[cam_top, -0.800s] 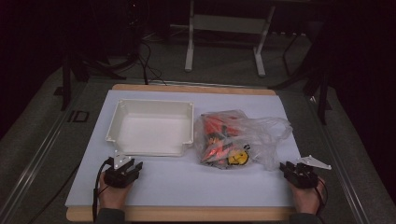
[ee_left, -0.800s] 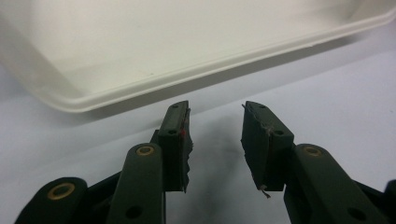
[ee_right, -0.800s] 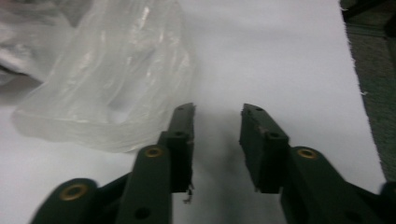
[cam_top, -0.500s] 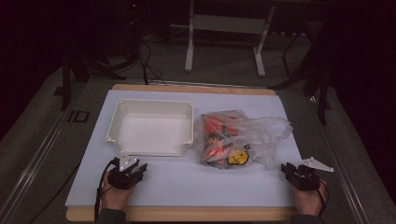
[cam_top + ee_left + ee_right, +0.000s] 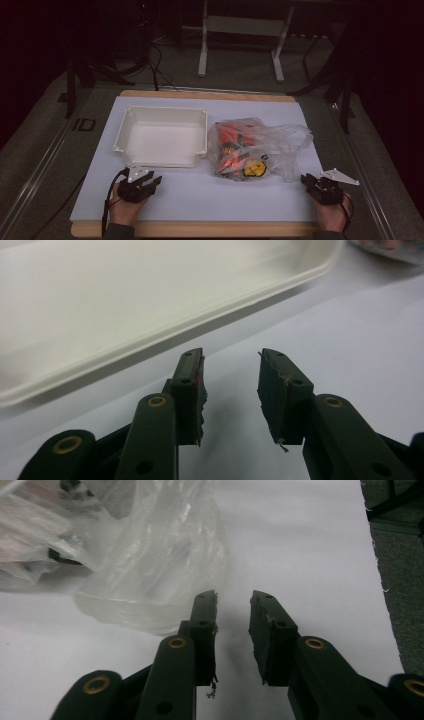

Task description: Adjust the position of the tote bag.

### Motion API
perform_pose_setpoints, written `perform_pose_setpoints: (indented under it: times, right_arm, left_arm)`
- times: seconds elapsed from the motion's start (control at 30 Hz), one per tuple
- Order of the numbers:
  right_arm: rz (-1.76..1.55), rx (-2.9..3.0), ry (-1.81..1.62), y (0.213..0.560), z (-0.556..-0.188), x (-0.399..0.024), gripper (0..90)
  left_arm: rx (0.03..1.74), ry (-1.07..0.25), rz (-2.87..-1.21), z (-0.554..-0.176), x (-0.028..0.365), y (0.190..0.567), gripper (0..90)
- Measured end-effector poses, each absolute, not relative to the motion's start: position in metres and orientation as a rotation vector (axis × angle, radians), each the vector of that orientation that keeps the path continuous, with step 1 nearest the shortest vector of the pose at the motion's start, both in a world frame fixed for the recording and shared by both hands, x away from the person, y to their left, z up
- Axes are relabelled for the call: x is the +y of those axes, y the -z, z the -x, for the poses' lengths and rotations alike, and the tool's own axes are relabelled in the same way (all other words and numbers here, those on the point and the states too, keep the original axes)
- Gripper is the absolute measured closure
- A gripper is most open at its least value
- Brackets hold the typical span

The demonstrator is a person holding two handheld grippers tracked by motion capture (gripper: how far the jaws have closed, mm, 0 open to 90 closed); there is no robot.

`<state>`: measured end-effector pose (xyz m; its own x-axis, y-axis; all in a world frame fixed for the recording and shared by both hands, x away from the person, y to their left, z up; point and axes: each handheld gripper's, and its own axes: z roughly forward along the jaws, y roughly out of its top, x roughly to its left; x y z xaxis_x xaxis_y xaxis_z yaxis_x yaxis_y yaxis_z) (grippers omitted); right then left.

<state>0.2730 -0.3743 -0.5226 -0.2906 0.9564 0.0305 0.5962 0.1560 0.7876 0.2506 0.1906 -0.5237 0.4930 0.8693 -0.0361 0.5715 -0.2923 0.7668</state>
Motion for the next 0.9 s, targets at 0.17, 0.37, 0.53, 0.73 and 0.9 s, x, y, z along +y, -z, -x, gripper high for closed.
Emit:
perform_pose_setpoints:
  times: [0.17, 0.37, 0.53, 0.73, 0.9]
  right_arm:
    - [-1.437, 1.976, -0.973, 0.521, -0.272, -0.371, 77.0]
    - [-1.409, 1.997, -0.972, 0.517, -0.271, -0.365, 76.2]
    - [-1.411, 1.996, -1.005, 0.514, -0.271, -0.365, 73.8]
    - [-1.402, 1.99, -1.026, 0.511, -0.27, -0.365, 72.9]
    - [-1.385, 1.992, -1.03, 0.508, -0.27, -0.362, 72.6]
  left_arm:
    - [1.137, -0.495, -2.011, -0.251, 0.184, 0.519, 63.0]
    - [1.087, -0.476, -2.031, -0.252, 0.177, 0.512, 64.0]
    - [1.065, -0.471, -2.041, -0.254, 0.173, 0.508, 64.2]
    - [1.019, -0.462, -2.045, -0.258, 0.163, 0.5, 64.4]
    - [0.991, -0.45, -2.048, -0.263, 0.155, 0.494, 64.4]
